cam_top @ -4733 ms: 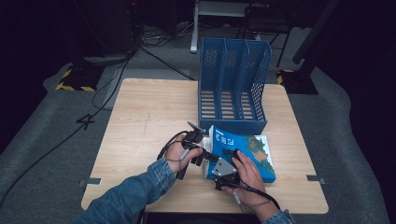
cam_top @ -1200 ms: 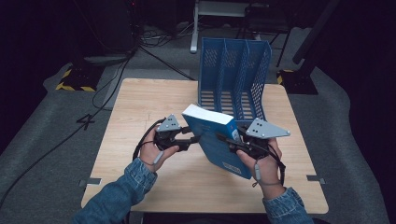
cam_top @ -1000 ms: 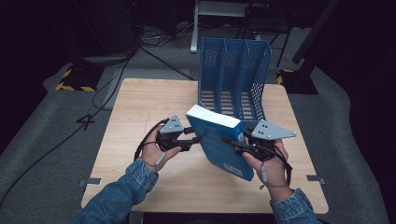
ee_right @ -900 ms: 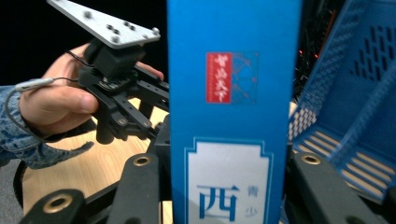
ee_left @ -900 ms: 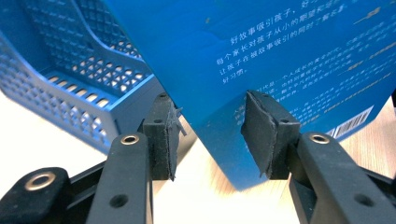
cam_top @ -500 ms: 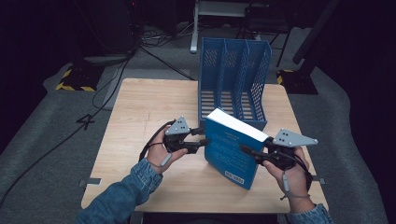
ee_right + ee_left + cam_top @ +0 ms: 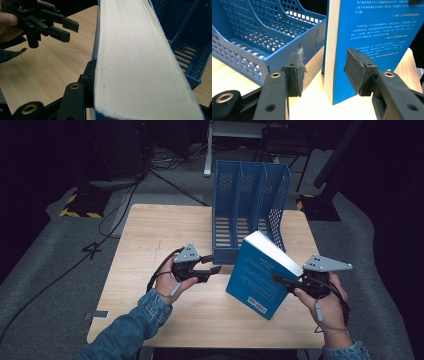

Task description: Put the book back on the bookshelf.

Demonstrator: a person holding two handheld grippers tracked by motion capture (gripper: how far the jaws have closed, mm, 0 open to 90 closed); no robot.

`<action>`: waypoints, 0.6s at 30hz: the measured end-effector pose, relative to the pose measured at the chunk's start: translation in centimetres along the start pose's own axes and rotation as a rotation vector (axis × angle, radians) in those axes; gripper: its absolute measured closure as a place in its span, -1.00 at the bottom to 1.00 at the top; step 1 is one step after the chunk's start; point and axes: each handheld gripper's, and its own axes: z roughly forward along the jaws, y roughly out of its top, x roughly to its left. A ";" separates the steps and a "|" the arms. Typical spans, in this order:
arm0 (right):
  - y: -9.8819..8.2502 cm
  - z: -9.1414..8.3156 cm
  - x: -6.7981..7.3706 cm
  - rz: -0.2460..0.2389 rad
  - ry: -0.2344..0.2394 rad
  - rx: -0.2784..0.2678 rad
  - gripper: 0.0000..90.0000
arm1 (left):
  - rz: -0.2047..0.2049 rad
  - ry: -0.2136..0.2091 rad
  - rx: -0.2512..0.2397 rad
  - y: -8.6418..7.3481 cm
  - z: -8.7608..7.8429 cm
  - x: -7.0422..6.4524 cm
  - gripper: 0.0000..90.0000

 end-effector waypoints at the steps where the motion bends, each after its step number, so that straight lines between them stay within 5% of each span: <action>1: 0.1 0.0 0.0 0.003 0.000 0.006 0.31 | -0.001 0.002 0.001 0.0 0.0 0.0 0.11; 12: 1.0 0.4 -0.2 0.010 -0.003 0.013 0.22 | -0.024 0.003 0.014 -0.4 0.0 0.5 0.10; 18: 2.7 0.6 -0.3 -0.006 0.008 0.067 0.13 | -0.032 -0.001 0.016 -0.5 -0.1 0.6 0.08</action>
